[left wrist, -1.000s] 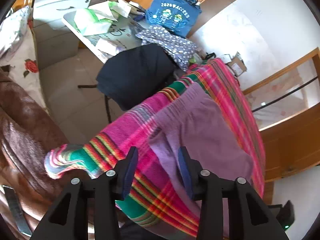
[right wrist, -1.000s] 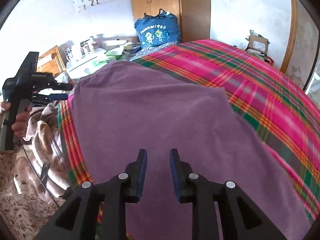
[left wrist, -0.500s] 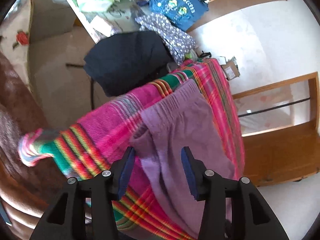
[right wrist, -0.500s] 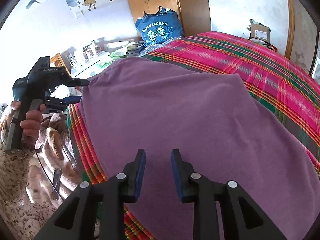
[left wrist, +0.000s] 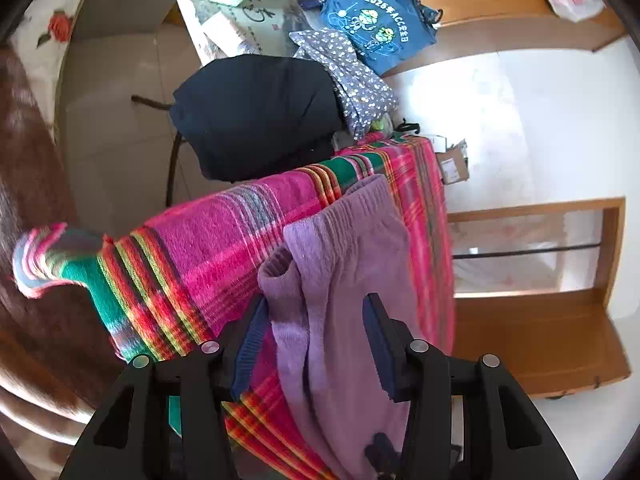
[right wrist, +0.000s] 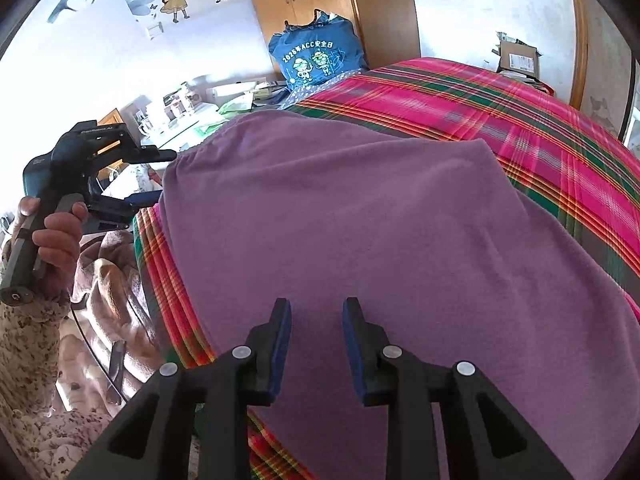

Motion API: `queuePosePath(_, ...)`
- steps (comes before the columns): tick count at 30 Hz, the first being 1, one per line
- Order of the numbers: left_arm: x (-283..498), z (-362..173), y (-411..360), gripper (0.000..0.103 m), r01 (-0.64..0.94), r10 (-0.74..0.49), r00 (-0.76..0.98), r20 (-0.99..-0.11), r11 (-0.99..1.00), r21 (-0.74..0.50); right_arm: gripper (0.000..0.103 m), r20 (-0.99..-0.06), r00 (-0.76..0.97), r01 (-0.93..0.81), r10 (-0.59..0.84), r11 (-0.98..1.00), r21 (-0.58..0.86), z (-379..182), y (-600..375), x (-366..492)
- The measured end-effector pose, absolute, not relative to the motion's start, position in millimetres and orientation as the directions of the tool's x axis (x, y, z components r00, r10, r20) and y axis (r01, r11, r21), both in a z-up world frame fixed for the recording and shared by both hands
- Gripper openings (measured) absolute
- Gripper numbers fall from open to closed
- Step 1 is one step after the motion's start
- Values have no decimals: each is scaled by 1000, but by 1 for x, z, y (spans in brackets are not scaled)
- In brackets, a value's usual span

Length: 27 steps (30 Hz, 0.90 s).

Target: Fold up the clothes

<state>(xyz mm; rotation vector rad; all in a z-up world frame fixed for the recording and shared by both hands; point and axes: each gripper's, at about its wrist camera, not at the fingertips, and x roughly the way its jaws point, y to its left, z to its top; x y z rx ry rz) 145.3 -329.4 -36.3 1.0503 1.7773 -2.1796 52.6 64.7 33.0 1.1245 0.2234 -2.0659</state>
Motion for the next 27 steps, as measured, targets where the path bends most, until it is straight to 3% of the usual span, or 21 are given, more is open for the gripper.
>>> queuePosePath(6, 153, -36, -332, 50, 512, 287, -763, -580, -279, -812, 28, -769, -331, 724, -546, -670, 164, 37, 51, 58)
queuePosePath(20, 174, -42, -336, 49, 528, 270, -754, -598, -291, -797, 28, -682, -214, 926, -699, -367, 85, 48, -55, 105)
queuePosePath(27, 177, -42, -337, 49, 520, 268, -759, -593, -298, -800, 28, -719, -199, 945, -665, -325, 38, 35, -109, 105)
